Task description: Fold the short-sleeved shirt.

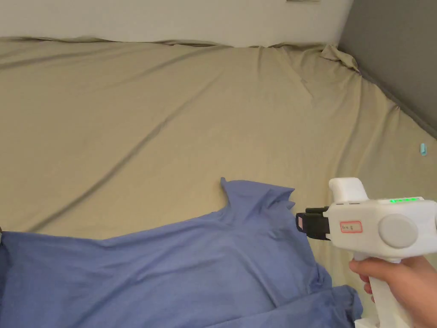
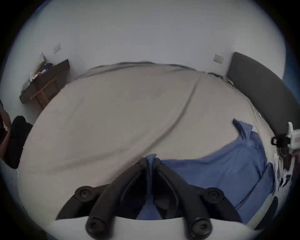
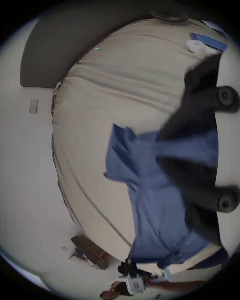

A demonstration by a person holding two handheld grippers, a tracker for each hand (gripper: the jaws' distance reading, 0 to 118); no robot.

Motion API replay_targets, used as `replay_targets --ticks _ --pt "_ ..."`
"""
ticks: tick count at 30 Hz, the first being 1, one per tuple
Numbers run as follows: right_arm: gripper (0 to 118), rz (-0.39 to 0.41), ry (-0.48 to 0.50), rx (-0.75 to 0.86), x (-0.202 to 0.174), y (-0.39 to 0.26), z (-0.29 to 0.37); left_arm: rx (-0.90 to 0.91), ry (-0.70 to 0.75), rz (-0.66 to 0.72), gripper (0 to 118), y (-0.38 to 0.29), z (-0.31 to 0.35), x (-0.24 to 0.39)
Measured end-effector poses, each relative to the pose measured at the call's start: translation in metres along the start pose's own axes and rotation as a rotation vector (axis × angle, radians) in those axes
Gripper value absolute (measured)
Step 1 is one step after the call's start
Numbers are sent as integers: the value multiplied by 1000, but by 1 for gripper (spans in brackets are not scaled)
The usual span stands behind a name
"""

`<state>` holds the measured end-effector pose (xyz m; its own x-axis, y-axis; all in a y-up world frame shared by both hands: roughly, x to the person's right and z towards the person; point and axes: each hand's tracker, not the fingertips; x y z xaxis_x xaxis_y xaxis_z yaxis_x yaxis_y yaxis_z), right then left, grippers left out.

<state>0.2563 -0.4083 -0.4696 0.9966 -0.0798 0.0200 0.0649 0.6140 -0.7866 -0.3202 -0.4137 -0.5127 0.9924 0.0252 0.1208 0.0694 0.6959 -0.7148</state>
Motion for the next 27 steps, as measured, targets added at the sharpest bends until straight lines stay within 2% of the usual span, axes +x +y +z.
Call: replay_targets --ticks 1,2,3,4,6,7,9,10,11,13,14,15,17,19,21,27 --pt "111 18 1 -31 5 10 -14 18 11 -16 4 5 6 -3" --pt "118 12 -1 -81 9 18 -32 22 -5 -6 4 9 11 -6" --pt "118 -3 19 -61 14 21 -45 24 -25 10 4 10 12 -9" --pt "118 -32 24 -112 14 27 -61 13 -34 20 4 15 12 -11" --pt "116 -60 -30 -216 13 29 -91 -1 -39 18 4 15 7 -13" --pt "109 -39 -40 -269 11 29 -102 -14 -33 13 4 14 5 -15" --pt "42 -28 -44 -315 4 27 -118 -40 -15 19 4 14 -4 -18" --pt "26 -20 -33 -321 0 26 -119 -51 -23 37 4 12 -6 -21" --pt "23 -7 -30 -330 -5 25 -119 -58 -38 60 4 9 -7 -24" --pt "21 77 -60 -304 -16 25 -112 -65 -42 77 4 7 -9 -25" --pt "12 84 -64 -272 -16 30 -100 -67 -40 77 4 5 -8 -27" --pt "7 55 -33 -250 -14 33 -91 -70 -39 78 4 4 -6 -30" --pt "6 11 11 -208 -6 38 -68 -66 -62 97 4 6 1 -33" --pt "6 -26 116 -129 3 45 -30 -54 -111 142 4 7 13 -41" --pt "6 10 125 -75 0 40 11 -38 -135 153 4 8 29 -47" --pt "6 58 176 -127 -1 1 108 -46 -207 127 4 -7 84 -65"
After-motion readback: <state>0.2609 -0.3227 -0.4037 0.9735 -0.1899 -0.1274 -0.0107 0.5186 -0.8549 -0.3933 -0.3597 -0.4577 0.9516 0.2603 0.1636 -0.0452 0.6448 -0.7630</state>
